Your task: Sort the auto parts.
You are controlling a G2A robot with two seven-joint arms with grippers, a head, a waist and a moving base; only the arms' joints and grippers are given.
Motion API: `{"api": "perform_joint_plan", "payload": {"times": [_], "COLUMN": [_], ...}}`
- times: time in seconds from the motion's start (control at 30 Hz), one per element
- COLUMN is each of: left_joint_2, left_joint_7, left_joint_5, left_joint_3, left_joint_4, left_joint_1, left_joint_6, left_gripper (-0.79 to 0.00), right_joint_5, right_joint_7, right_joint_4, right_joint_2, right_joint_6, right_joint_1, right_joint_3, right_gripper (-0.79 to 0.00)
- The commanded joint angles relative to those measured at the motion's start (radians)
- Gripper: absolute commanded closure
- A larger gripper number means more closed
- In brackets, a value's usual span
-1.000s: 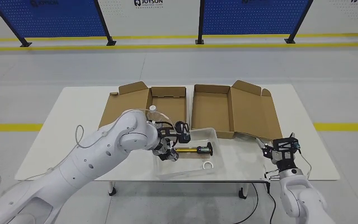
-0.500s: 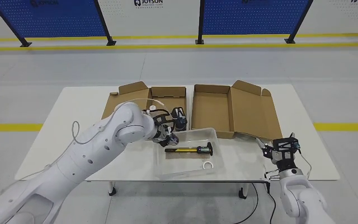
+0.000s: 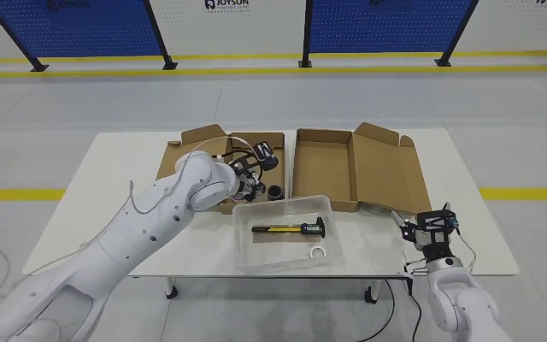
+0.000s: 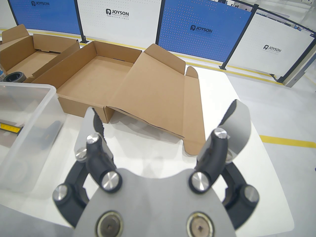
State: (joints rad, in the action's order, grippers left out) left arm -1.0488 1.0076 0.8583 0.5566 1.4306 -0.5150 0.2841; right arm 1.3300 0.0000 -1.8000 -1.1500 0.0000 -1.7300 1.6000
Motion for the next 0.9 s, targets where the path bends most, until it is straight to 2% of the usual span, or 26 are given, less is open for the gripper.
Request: {"api": "perform_joint_plan", "payload": {"times": [0.0, 0.33, 0.87], "left_joint_2": [-0.014, -0.085, -0.194], "left_joint_7": [-0.002, 0.017, 0.009], "left_joint_5": [0.023, 0.070, 0.085], "left_joint_3": [-0.018, -0.087, -0.159], "left_joint_4": [-0.024, -0.146, -0.338], "left_joint_1": [0.012, 0.065, 0.114], "left_joint_6": [-0.004, 0.004, 0.077], "left_gripper": [0.000, 0.000, 0.000], "right_joint_5": [0.000, 0.000, 0.000], "right_joint_7": [0.000, 0.000, 0.000], "right_joint_4": [0.000, 0.000, 0.000], "right_joint_2": [0.000, 0.000, 0.000], "right_joint_6": [0.000, 0.000, 0.000], "right_joint_1": [0.000, 0.000, 0.000], "right_joint_3": [0.000, 0.000, 0.000], "right_gripper": [-0.785, -0.785, -0.785]}}
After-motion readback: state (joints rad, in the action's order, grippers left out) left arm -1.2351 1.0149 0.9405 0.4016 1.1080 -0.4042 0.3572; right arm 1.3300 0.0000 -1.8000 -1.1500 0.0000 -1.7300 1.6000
